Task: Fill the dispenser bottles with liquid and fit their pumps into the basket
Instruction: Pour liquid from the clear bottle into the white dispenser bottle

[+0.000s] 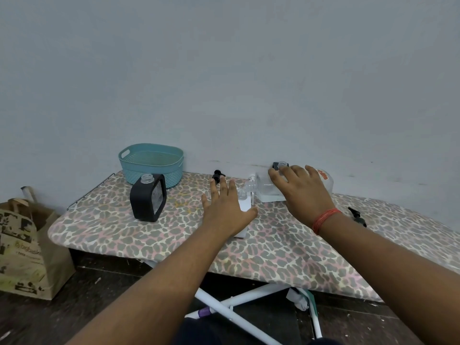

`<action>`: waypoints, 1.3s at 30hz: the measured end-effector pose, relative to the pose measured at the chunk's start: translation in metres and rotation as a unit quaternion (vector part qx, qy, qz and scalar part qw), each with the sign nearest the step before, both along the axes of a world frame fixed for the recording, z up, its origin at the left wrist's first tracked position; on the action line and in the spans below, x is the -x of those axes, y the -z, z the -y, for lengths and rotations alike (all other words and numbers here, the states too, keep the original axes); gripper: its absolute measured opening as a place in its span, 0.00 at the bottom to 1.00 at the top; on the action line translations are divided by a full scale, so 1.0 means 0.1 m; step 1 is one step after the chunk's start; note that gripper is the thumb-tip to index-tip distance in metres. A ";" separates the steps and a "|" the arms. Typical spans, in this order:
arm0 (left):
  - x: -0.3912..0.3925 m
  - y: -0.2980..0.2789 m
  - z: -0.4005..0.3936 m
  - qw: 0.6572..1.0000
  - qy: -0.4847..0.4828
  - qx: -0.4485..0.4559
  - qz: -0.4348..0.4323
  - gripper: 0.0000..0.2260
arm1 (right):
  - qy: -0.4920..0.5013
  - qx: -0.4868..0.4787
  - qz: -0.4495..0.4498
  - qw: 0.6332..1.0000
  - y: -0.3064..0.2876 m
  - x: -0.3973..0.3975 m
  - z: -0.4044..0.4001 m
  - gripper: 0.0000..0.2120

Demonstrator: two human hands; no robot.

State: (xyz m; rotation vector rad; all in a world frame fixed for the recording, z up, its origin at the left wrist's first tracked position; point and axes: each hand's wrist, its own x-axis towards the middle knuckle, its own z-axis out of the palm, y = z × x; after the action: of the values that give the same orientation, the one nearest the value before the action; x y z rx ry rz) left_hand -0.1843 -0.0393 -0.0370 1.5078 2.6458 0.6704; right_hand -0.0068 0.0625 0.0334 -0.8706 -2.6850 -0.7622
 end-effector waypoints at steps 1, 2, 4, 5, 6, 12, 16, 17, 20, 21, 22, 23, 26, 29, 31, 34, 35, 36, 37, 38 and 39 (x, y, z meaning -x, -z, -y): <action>0.00 0.00 0.00 1.000 -0.001 0.001 -0.001 0.49 | 0.000 -0.001 0.001 1.000 0.00 0.00 0.00 0.33; 0.00 0.00 0.00 1.000 -0.001 0.002 -0.002 0.49 | -0.001 -0.002 0.001 1.000 -0.01 0.00 0.00 0.33; 0.00 0.00 0.00 1.000 -0.001 0.003 -0.004 0.49 | 0.000 -0.004 0.003 1.000 -0.02 0.00 0.00 0.34; 0.00 0.00 0.00 1.000 -0.001 0.004 -0.004 0.49 | 0.001 -0.004 0.005 1.000 -0.02 0.00 0.00 0.34; 0.00 0.00 0.00 1.000 -0.001 0.003 -0.004 0.49 | 0.002 -0.004 0.005 1.000 -0.02 0.00 0.00 0.34; -0.01 -0.01 0.00 1.000 -0.003 0.001 -0.008 0.49 | 0.002 -0.010 0.012 1.000 -0.03 0.01 0.00 0.34; -0.01 -0.01 0.00 1.000 -0.004 0.001 -0.003 0.49 | 0.004 -0.011 0.014 1.000 -0.03 0.01 0.00 0.34; -0.01 -0.01 0.00 1.000 -0.004 0.000 -0.003 0.49 | 0.004 -0.011 0.015 1.000 -0.03 0.01 0.00 0.34; -0.02 -0.02 0.00 1.000 -0.004 -0.002 -0.004 0.49 | 0.006 -0.010 0.015 1.000 -0.03 0.01 0.01 0.34; -0.02 -0.02 0.00 1.000 -0.003 -0.003 -0.005 0.49 | 0.007 -0.009 0.016 1.000 -0.03 0.01 0.01 0.34; -0.02 -0.02 0.01 1.000 -0.002 -0.003 -0.006 0.48 | 0.008 -0.007 0.016 1.000 -0.03 0.01 0.01 0.34; -0.02 -0.02 0.01 1.000 -0.003 -0.002 -0.008 0.48 | 0.009 -0.005 0.016 1.000 -0.03 0.01 0.01 0.34; -0.02 -0.03 0.01 1.000 -0.004 -0.001 -0.013 0.48 | 0.009 -0.005 0.016 1.000 -0.02 0.01 0.02 0.35; -0.02 -0.03 0.01 1.000 -0.003 0.000 -0.009 0.48 | 0.010 -0.004 0.016 1.000 -0.02 0.01 0.02 0.35; -0.02 -0.02 0.01 1.000 -0.001 -0.004 -0.006 0.48 | 0.011 -0.005 0.016 1.000 -0.02 0.01 0.02 0.35; -0.02 -0.01 0.01 1.000 -0.003 -0.005 -0.003 0.48 | 0.010 -0.005 0.016 1.000 -0.02 0.01 0.02 0.35; -0.02 -0.01 0.01 1.000 -0.004 -0.004 -0.003 0.48 | 0.010 -0.006 0.015 1.000 -0.02 0.01 0.02 0.35; -0.02 -0.01 0.01 1.000 -0.004 -0.004 -0.002 0.48 | 0.010 -0.007 0.015 1.000 -0.02 0.01 0.02 0.35; -0.02 -0.01 0.01 1.000 -0.005 -0.004 -0.002 0.48 | 0.011 -0.008 0.015 1.000 -0.02 0.01 0.02 0.35; -0.02 -0.01 0.00 1.000 -0.005 -0.004 -0.002 0.48 | 0.010 -0.009 0.015 1.000 -0.02 0.01 0.02 0.35; -0.02 -0.01 0.00 1.000 -0.005 -0.005 -0.002 0.48 | 0.011 -0.009 0.015 1.000 -0.03 0.01 0.02 0.35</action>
State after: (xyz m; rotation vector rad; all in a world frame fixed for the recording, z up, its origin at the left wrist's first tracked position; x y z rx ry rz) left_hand -0.1826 -0.0395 -0.0361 1.5004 2.6590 0.6817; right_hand -0.0078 0.0601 0.0359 -0.8921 -2.6954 -0.8092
